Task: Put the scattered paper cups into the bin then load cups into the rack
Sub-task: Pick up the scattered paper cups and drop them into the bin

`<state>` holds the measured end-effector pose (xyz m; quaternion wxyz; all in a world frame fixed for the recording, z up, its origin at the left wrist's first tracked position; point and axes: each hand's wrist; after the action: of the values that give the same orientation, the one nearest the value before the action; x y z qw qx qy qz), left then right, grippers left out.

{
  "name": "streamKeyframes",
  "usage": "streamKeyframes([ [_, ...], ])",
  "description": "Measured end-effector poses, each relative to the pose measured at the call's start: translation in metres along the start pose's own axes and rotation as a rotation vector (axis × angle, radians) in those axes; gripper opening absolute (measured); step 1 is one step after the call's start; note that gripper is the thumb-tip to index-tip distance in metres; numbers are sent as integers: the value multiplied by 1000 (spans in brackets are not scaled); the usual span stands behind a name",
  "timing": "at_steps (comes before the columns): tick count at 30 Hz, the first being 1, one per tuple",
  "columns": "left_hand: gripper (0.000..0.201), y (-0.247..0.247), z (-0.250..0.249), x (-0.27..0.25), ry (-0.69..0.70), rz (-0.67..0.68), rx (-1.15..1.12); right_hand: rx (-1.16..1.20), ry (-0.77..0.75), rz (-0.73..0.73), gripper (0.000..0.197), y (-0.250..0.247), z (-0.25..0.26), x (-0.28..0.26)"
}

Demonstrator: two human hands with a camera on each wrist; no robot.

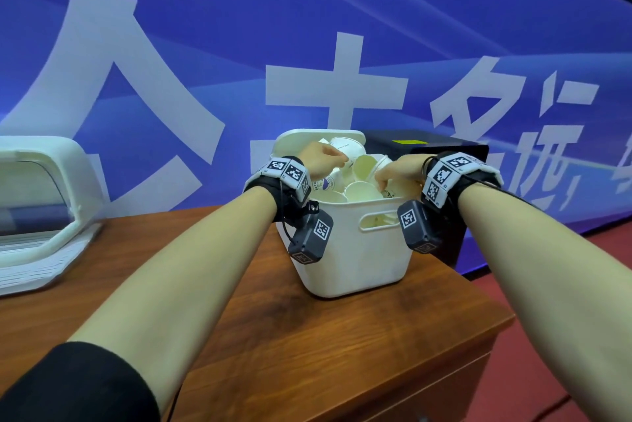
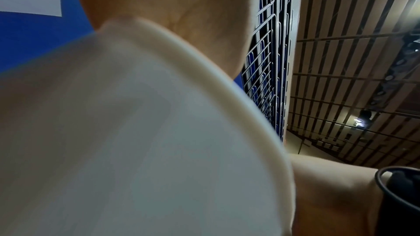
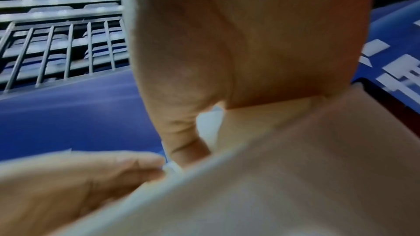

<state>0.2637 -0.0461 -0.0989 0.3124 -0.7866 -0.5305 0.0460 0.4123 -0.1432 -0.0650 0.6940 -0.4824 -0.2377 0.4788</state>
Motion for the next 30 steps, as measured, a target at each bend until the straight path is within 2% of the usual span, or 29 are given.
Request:
streamKeyframes([
  [6, 28, -3, 3, 3, -11, -14, 44, -173, 4, 33, 25, 8, 5, 2],
  [9, 27, -8, 5, 4, -17, -45, 5, -158, -18, 60, 11, -1, 11, -1],
  [12, 25, -17, 7, 8, -9, -71, 27, -133, -37, 62, 10, -12, 20, -1],
  [15, 15, -30, 7, 9, -12, -99, 41, -136, -74, 3, 15, -21, 35, 3],
  [20, 28, -50, 8, 14, -15, -158, 64, 19, -174, -112, 45, -32, 67, 20],
  [22, 30, -56, 13, 19, -35, -197, 90, 42, -199, -145, 39, -34, 78, 29],
  [25, 35, -63, 21, 34, -70, -213, 143, 58, -229, -143, 16, -34, 93, 44],
  [29, 49, -72, 26, 57, -117, -219, 179, 123, -225, -87, 14, -33, 109, 67],
  [30, 52, -74, 28, 63, -124, -219, 190, 138, -226, -82, 20, -33, 112, 74],
])
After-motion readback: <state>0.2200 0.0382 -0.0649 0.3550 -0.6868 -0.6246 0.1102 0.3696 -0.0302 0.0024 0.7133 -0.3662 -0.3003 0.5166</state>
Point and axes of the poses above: each hand's wrist, its own x-axis towards the middle knuckle, its own y-axis out of the palm, z = x × y
